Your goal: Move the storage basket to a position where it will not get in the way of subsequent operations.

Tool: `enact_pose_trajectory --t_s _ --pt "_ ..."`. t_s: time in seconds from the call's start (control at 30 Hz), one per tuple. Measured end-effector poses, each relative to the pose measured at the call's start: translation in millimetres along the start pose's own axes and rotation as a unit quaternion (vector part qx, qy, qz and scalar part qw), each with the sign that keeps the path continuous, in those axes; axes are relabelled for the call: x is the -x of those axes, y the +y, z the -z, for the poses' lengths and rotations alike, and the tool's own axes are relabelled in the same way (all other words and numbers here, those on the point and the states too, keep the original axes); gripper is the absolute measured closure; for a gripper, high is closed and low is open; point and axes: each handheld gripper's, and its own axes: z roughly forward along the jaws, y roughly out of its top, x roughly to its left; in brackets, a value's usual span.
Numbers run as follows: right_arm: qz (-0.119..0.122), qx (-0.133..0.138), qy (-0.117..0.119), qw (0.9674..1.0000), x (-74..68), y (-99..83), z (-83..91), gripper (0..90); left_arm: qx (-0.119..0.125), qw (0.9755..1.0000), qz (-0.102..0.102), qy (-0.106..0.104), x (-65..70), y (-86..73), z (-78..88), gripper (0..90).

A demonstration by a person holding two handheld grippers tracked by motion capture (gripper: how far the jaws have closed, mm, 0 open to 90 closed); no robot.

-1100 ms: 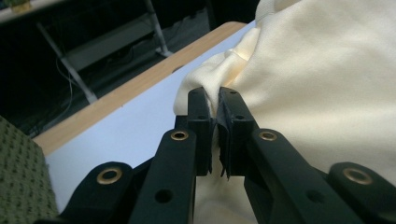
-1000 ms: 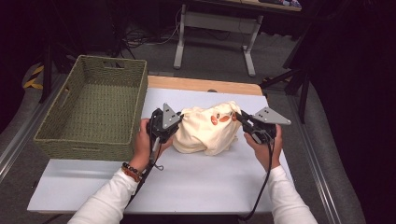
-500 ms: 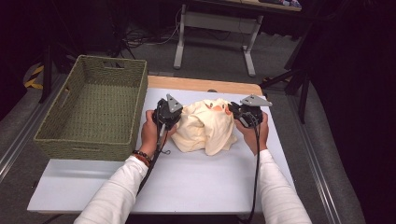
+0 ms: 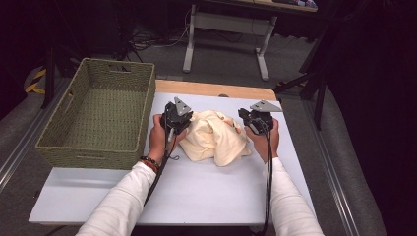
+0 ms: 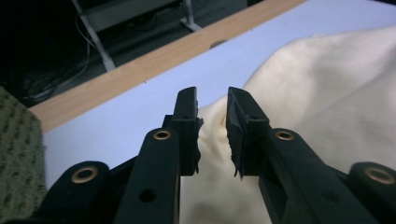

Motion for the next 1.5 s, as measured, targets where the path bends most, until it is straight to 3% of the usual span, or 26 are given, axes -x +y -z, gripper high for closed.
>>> enact_pose_trajectory --t_s 0.23,0.37,0.43,0.5,0.7,0.77,0.8,0.97,1.0,1.17,1.3,1.37,1.43,1.5 --pt "0.005 0.032 0.014 0.9994 -13.8 -5.8 31.3 79.4 0.023 0.9991 -0.03 -0.019 17.0 -0.4 24.6 74.1" --pt "0.006 0.042 0.026 0.9987 -26.8 -14.5 47.3 72.9 0.031 0.9975 -0.046 -0.043 26.3 -7.5 37.9 73.5" --pt "0.014 0.045 0.037 0.9982 -34.2 -19.4 55.0 70.2 0.036 0.9964 -0.059 -0.05 30.6 -13.3 45.3 72.6" --pt "0.02 0.048 0.041 0.9978 -41.7 -25.2 63.0 66.6 0.041 0.9948 -0.06 -0.071 33.9 -19.8 52.7 70.3" --pt "0.027 0.053 0.066 0.9961 -61.7 -49.5 85.8 58.9 0.024 0.9898 -0.1 -0.099 46.9 -42.6 67.6 63.1" --pt "0.03 0.044 0.073 0.9959 -68.8 -57.6 90.3 56.1 0.021 0.9885 -0.114 -0.098 53.5 -48.1 70.6 60.1" --pt "0.036 0.04 0.072 0.996 -71.8 -61.7 92.2 56.0 0.016 0.987 -0.116 -0.11 56.5 -50.4 71.1 59.5" --pt "0.026 0.004 0.1 0.9946 -83.9 -79.7 89.2 51.0 -0.006 0.9831 -0.125 -0.134 66.6 -60.0 63.4 55.7" --pt "0.023 -0.008 0.104 0.9943 -85.8 -82.1 86.1 50.1 -0.01 0.9833 -0.123 -0.134 67.6 -61.4 59.8 54.5" --pt "0.044 -0.038 0.101 0.9932 -94.6 -89.0 73.0 44.8 -0.035 0.9808 -0.117 -0.152 69.3 -66.4 42.7 49.4" --pt "0.042 -0.053 0.104 0.9922 -98.0 -91.1 62.7 39.8 -0.044 0.9808 -0.108 -0.156 67.2 -67.1 33.4 46.7" --pt "0.035 -0.058 0.111 0.9914 -100.4 -89.2 58.4 38.1 -0.052 0.9815 -0.106 -0.15 66.8 -67.3 25.5 45.5" --pt "0.043 -0.061 0.103 0.9918 -104.4 -88.5 56.3 35.9 -0.061 0.9824 -0.11 -0.138 66.4 -67.4 19.9 43.4" --pt "0.033 -0.067 0.112 0.9909 -106.4 -89.6 55.3 32.8 -0.072 0.9822 -0.101 -0.14 64.9 -68.0 13.8 42.8"
